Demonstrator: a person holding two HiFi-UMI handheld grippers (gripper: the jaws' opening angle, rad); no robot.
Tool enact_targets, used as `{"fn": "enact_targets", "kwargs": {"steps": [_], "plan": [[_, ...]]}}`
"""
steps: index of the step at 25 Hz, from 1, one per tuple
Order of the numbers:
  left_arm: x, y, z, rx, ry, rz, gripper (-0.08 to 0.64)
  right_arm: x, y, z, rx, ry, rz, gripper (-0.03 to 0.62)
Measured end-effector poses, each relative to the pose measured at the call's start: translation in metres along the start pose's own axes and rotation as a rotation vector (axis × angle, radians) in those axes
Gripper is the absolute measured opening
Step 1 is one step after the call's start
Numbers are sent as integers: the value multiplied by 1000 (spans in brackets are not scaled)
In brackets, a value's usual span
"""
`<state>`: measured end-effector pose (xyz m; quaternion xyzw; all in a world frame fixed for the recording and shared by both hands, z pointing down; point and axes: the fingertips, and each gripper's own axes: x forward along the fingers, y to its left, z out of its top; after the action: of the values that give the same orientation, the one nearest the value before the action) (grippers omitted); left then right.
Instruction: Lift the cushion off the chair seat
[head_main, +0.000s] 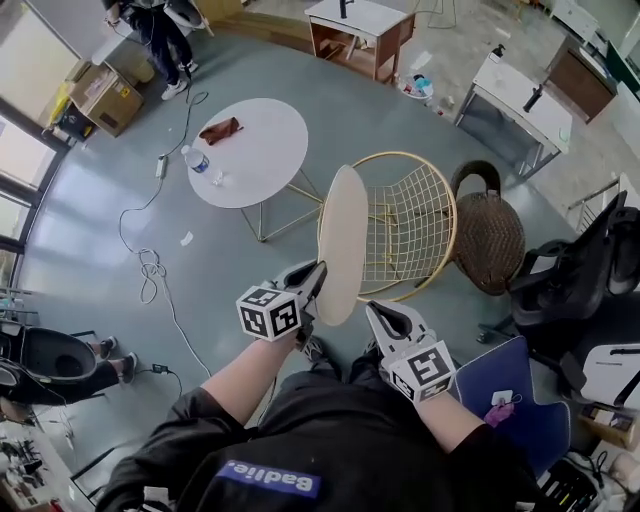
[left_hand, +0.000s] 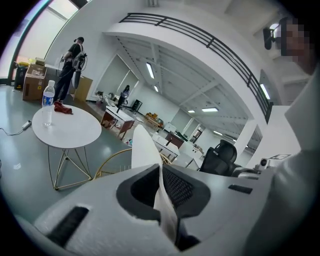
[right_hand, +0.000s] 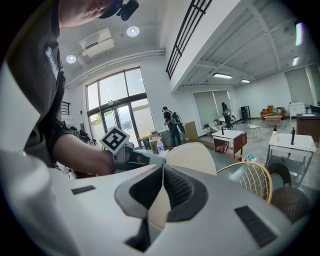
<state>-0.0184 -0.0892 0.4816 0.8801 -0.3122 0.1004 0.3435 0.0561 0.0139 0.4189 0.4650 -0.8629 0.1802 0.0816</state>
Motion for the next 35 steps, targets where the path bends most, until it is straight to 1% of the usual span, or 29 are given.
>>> {"fn": "enact_targets", "kwargs": {"steps": [3,8,16,21,26,30,35], "plan": [[-23,-16,13,2,-26,-19,32,-1,7,9,-11,-11,5,29],[-54,-42,24,9,-58,-50,32,-5,14,18,-18,-3,6,29],[-85,-81,25,50,-77,-119,32,-7,24,41,-68,-13,7,29],[-93,-88,20,87,-74,-138,32,0,30,48,-92,-21,26,29],[-100,-91,26,126,-99,-140,32,6,37,54,-116,-32,45,29],[-103,-92,31,135,-116,-136,32,8,40,55,-120,-39,59,29],[-106,-92,32,126,-124,-130,32,9,40,56,-120,-40,62,28]]}}
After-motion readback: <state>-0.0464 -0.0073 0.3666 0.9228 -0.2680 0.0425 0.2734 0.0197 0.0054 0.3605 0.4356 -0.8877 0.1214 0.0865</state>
